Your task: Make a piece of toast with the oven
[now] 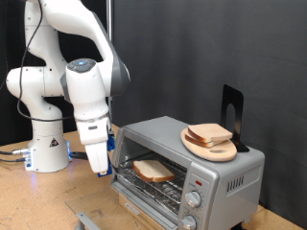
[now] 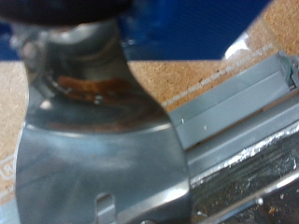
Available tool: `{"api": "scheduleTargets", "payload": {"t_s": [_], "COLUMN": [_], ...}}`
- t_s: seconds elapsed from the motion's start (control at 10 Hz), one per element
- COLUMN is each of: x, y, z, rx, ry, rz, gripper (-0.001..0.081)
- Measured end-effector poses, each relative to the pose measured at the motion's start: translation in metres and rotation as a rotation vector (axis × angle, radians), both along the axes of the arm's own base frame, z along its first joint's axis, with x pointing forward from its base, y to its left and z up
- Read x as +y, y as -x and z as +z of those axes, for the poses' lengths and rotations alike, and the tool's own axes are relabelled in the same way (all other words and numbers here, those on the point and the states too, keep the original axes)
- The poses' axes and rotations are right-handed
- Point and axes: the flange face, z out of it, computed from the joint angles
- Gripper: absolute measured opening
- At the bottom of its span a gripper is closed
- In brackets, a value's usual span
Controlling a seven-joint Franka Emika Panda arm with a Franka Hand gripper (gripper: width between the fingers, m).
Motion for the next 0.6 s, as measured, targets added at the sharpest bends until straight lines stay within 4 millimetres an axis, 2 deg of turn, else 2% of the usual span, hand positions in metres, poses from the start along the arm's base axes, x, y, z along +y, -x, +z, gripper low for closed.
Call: {"api": "scheduleTargets", "payload": {"t_s": [0.6], "x": [0.034], "y": [0.004], "z": [-0.006], "rx": [-0.01], "ry": [0.0], "rz": [0.026], "gripper": [0.0383]}}
